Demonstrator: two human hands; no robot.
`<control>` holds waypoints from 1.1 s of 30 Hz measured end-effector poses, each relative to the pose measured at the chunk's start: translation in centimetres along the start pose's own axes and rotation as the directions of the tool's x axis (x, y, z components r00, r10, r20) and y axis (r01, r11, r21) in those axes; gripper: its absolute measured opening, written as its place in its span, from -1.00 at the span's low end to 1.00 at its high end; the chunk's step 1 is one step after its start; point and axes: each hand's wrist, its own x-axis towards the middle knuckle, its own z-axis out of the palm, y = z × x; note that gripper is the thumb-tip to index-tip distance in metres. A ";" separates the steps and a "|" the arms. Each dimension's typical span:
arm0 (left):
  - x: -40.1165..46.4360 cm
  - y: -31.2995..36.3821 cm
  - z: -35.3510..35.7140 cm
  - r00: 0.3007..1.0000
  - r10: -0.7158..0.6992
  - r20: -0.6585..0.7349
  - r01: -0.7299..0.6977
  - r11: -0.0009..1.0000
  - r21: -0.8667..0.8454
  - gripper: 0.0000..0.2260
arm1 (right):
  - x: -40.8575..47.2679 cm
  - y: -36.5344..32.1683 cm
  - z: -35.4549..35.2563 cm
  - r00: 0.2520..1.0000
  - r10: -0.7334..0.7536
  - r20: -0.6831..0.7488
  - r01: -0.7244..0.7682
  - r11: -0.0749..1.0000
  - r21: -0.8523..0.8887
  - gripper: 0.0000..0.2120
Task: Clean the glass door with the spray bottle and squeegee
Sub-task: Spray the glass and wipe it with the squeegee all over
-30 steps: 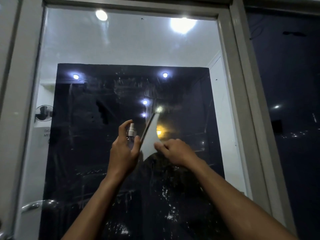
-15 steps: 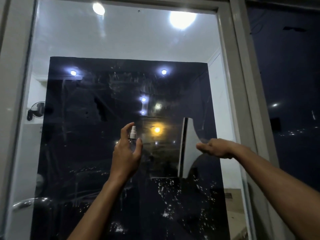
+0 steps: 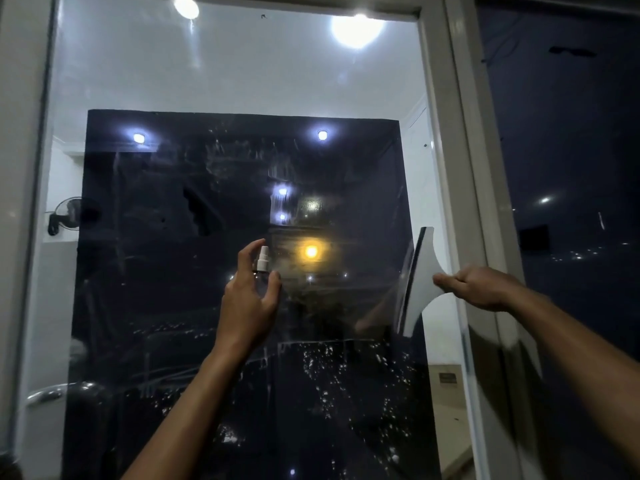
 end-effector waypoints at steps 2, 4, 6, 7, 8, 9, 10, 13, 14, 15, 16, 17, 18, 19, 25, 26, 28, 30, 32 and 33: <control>0.0 0.3 -0.1 1.000 0.006 0.006 -0.006 1.000 -0.006 -0.58 | -0.7 -1.5 0.6 0.996 -0.047 -0.075 0.056 0.991 0.122 -0.26; 0.2 0.5 -0.3 1.000 0.009 0.004 -0.008 1.000 -0.010 -0.58 | -1.2 -4.5 1.1 0.986 -0.070 -0.148 0.119 0.928 0.354 -0.37; 0.3 0.6 -0.7 1.000 0.008 -0.012 -0.008 1.000 -0.009 -0.58 | -1.1 -8.4 1.6 0.983 -0.055 -0.173 0.153 0.764 0.627 -0.44; 0.4 0.7 -1.0 1.000 0.006 -0.022 -0.006 1.000 -0.006 -0.58 | -1.0 -10.6 1.8 0.987 -0.037 -0.155 0.143 0.640 0.755 -0.49; 0.5 0.7 -1.3 0.999 0.007 -0.032 -0.007 1.000 0.000 -0.58 | -0.9 -13.0 1.9 0.992 -0.019 -0.126 0.118 0.504 0.856 -0.53; 0.6 0.7 -1.7 0.999 0.010 -0.040 -0.010 1.000 0.006 -0.58 | -0.7 -15.4 1.9 0.995 -0.001 -0.103 0.096 0.388 0.917 -0.56; 0.7 0.6 -2.2 0.999 0.014 -0.047 -0.013 1.000 0.012 -0.58 | -0.4 -17.7 1.8 0.995 0.017 -0.094 0.084 0.305 0.949 -0.58; 1.3 0.1 -3.9 0.998 0.031 -0.062 -0.029 0.999 0.027 -0.57 | 0.4 -23.8 1.1 0.995 0.053 -0.086 0.076 0.161 0.984 -0.61; 1.5 -0.1 -4.5 0.997 0.037 -0.064 -0.035 0.999 0.029 -0.57 | 0.8 -25.3 0.9 0.995 0.068 -0.074 0.064 0.132 0.989 -0.61; 1.7 -0.3 -5.0 0.997 0.041 -0.066 -0.039 0.999 0.031 -0.57 | 1.2 -26.6 0.7 0.995 0.086 -0.056 0.046 0.111 0.993 -0.61; 2.0 -0.6 -5.8 0.997 0.046 -0.066 -0.044 0.998 0.034 -0.57 | 1.7 -27.7 0.7 0.994 0.108 -0.034 0.023 0.104 0.994 -0.60; 2.1 -0.9 -6.4 0.997 0.050 -0.066 -0.048 0.998 0.039 -0.57 | 2.1 -28.3 0.9 0.990 0.138 -0.012 -0.004 0.114 0.993 -0.58; 2.3 -1.3 -7.1 0.996 0.053 -0.067 -0.051 0.998 0.042 -0.57 | 2.4 -28.7 1.4 0.985 0.172 0.004 -0.029 0.143 0.989 -0.58; 2.5 -1.7 -7.6 0.996 0.057 -0.069 -0.054 0.998 0.040 -0.57 | 2.6 -28.9 2.1 0.979 0.206 0.015 -0.055 0.190 0.980 -0.57; 2.1 -3.9 -9.1 0.998 0.039 -0.040 -0.039 0.999 -0.014 -0.58 | 1.1 -27.3 9.1 0.950 0.311 -0.012 -0.112 0.376 0.920 -0.57; 1.7 -4.2 -9.0 0.999 0.028 -0.033 -0.028 0.999 -0.023 -0.58 | 0.3 -26.6 10.5 0.949 0.316 -0.010 -0.120 0.389 0.913 -0.56; 0.8 -4.7 -8.6 1.000 0.015 -0.014 -0.016 0.999 -0.032 -0.57 | -1.4 -24.8 13.6 0.949 0.316 -0.014 -0.140 0.460 0.877 -0.52; -0.1 -5.2 -8.3 1.000 0.011 0.001 -0.011 0.999 -0.041 -0.57 | -3.2 -22.7 16.2 0.955 0.297 -0.029 -0.149 0.560 0.815 -0.49; -0.6 -5.5 -8.0 1.000 -0.013 0.006 0.013 0.999 -0.051 -0.57 | -4.4 -20.9 17.3 0.962 0.269 -0.053 -0.139 0.644 0.752 -0.46; -0.8 -5.6 -7.9 1.000 -0.025 0.005 0.025 0.998 -0.053 -0.57 | -4.8 -20.3 17.4 0.965 0.252 -0.071 -0.122 0.674 0.729 -0.46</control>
